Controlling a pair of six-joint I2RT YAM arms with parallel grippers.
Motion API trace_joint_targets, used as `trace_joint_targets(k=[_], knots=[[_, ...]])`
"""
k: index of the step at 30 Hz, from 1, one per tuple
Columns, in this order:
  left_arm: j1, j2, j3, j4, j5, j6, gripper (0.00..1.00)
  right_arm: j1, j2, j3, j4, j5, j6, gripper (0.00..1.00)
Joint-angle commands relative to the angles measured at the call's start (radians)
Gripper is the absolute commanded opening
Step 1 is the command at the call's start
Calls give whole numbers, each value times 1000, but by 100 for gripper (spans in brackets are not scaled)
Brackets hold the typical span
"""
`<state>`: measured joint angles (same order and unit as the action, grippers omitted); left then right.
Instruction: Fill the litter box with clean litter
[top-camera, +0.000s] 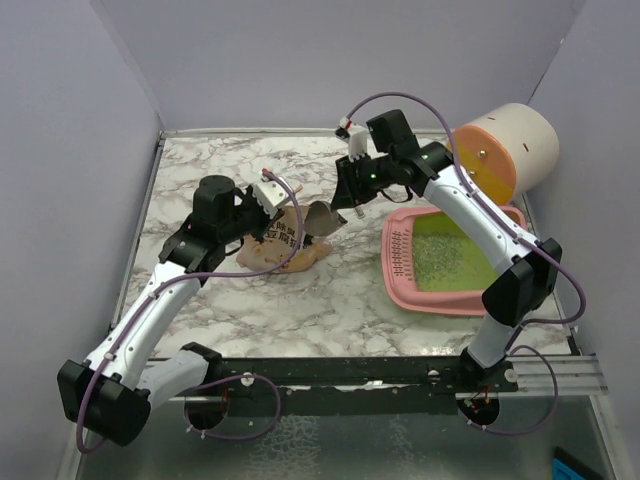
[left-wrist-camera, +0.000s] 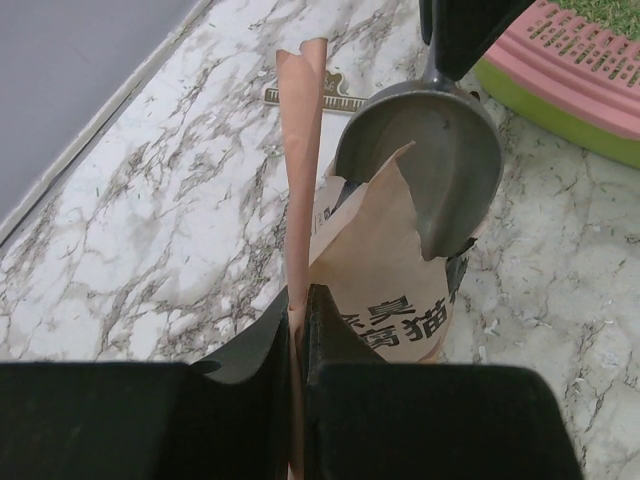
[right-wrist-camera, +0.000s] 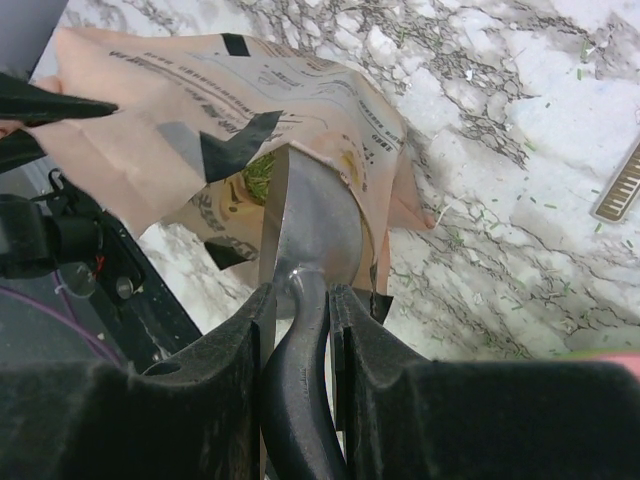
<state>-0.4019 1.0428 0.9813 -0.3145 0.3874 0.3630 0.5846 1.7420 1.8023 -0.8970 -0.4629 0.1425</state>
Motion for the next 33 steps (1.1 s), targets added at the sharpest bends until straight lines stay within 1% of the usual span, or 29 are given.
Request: trace_joint_targets(k=[1,10,16,22,33], knots=[[-11,-69,-3,167,53,-37,0,27,38,35,29,117,38,1],[-12,-111,-83,242,52,-38,0,99,113,123,-21,270,41,1],[-11,-136,-65,245,47,-42,0,123,131,123,-30,365,48,1],[-11,-133,-27,241,56,-39,0,143,143,93,-17,397,49,1],[-11,-160,-64,239,43,-41,0,174,220,-1,74,441,79,1]])
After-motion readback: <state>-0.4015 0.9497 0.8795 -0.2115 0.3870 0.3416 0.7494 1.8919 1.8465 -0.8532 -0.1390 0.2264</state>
